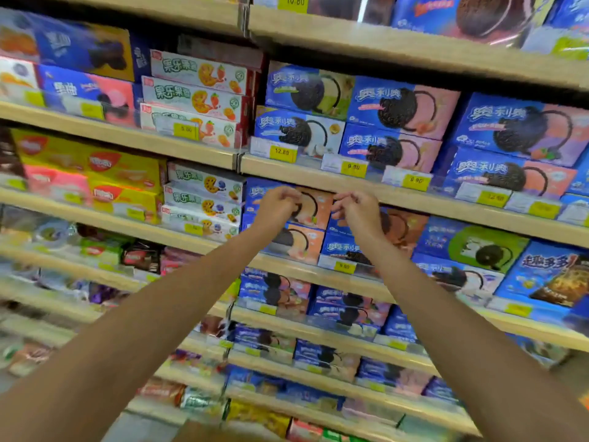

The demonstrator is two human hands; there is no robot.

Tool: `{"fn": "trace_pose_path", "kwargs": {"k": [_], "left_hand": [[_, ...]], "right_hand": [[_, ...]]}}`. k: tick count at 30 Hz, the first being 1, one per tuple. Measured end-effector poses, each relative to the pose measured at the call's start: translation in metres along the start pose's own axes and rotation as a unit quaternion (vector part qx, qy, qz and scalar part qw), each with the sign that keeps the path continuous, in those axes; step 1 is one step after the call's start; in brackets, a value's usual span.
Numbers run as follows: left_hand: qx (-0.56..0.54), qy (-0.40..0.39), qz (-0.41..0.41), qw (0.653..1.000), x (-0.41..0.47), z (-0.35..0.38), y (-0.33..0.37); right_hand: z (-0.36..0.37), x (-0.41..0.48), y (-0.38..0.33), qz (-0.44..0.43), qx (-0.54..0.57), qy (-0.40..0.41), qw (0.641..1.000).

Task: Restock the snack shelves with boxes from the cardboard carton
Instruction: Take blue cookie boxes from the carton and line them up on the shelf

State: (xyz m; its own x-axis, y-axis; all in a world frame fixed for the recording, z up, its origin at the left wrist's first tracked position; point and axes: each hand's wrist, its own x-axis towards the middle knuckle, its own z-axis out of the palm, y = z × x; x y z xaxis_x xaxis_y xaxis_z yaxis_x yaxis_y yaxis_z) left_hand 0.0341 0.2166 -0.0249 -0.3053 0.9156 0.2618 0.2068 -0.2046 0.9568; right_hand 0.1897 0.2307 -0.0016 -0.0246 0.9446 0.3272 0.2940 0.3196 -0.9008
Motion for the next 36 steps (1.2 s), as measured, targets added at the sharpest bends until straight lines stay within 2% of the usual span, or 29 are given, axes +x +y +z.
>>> {"fn": "trace_pose_path", "kwargs": {"k": [8,13,17,22,25,28,32,34,35,36], "left_hand": [[0.028,-0.065,-0.148,0.986,-0.073,-0.041,-0.127],[0.041,-0.038,-0.251,0.966,-0.133,-0.046,-0.192],[0.043,-0.029,-0.304,0.951,-0.182,-0.038,-0.246],[0.104,-0.030,-0.372,0.922,-0.258,-0.007,-0.326],[0.044,0.005,-0.391,0.919,-0.306,0.007,-0.387],[0.079,0.001,-0.410,0.909,-0.351,0.023,-0.448],[0.098,-0.007,-0.485,0.869,-0.401,0.041,-0.534],[0.112,-0.024,-0.509,0.853,-0.414,0.039,-0.550],[0.113,-0.031,-0.529,0.841,-0.432,0.044,-0.584],[0.112,-0.027,-0.531,0.839,-0.440,0.046,-0.598]], "right_hand": [[0.070,-0.078,0.096,0.079,-0.061,-0.165,0.981],[0.094,-0.130,0.163,0.141,-0.068,-0.264,0.952],[0.093,-0.179,0.223,0.192,-0.070,-0.304,0.930],[0.084,-0.244,0.311,0.249,-0.094,-0.363,0.893],[0.086,-0.274,0.361,0.267,-0.117,-0.379,0.879],[0.095,-0.309,0.415,0.305,-0.123,-0.393,0.859],[0.116,-0.355,0.499,0.366,-0.110,-0.386,0.840],[0.121,-0.362,0.512,0.392,-0.101,-0.382,0.831],[0.128,-0.377,0.541,0.409,-0.085,-0.384,0.824],[0.133,-0.384,0.555,0.418,-0.084,-0.386,0.818]]}}
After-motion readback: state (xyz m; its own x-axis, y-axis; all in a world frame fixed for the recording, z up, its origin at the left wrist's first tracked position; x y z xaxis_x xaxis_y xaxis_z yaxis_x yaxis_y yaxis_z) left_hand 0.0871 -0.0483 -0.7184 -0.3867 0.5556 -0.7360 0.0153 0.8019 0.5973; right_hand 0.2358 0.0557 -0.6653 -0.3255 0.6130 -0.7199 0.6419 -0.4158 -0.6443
